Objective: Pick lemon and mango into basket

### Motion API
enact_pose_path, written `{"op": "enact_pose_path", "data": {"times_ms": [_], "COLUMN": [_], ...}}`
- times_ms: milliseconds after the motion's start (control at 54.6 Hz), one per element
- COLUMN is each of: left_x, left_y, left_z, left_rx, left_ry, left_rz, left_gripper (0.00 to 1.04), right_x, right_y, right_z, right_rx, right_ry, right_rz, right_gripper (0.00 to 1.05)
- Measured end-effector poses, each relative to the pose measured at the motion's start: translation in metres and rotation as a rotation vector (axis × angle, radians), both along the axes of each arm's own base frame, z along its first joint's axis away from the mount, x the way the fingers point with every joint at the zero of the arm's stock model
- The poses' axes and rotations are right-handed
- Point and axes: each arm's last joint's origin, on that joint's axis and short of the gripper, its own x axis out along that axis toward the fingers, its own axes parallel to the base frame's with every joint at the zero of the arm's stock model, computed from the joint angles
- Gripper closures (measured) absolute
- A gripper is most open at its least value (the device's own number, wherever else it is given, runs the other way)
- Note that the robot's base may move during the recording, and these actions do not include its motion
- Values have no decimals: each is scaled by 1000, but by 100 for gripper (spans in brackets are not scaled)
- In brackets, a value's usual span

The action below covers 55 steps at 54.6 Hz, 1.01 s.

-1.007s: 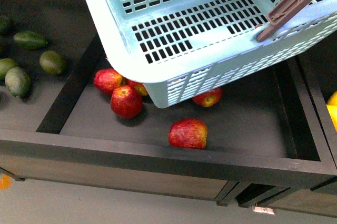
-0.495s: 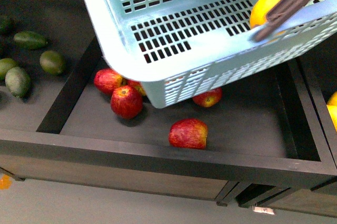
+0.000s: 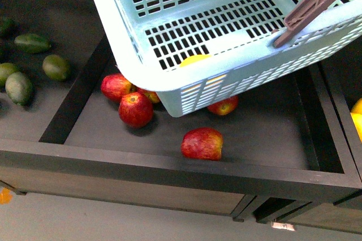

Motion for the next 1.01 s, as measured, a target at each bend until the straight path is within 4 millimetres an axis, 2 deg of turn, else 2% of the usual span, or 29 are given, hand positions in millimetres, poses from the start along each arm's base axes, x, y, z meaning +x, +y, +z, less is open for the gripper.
{"op": "enact_pose_path", "data": {"times_ms": [55, 220, 641, 678, 769, 916, 1007], "left_x": [0, 0, 0, 0, 0, 0, 0], "left_y": [0, 0, 0, 0, 0, 0, 0], "left_z": [0, 0, 0, 0, 0, 0, 0], "left_rx": [0, -1, -2, -1, -1, -3, -2], "left_ry": [0, 1, 2, 1, 1, 3, 2], "left_rz": [2, -1, 0, 1, -2, -3, -1], "left_gripper": [100, 100, 100, 100, 100, 100, 100], "right_x": [-9, -42, -100, -102, -104, -104, -104], "right_y": [0, 0, 0, 0, 0, 0, 0], "right_z": [-4, -20, -39, -40, -39, -39, -39], "right_rx": [-4, -12, -15, -16, -16, -16, -16], "right_ry": [1, 18, 19, 17, 10, 10, 10], "right_rz": [0, -3, -3, -3, -3, -3, -3], "right_gripper": [73, 103, 103, 96, 74, 46, 32]}}
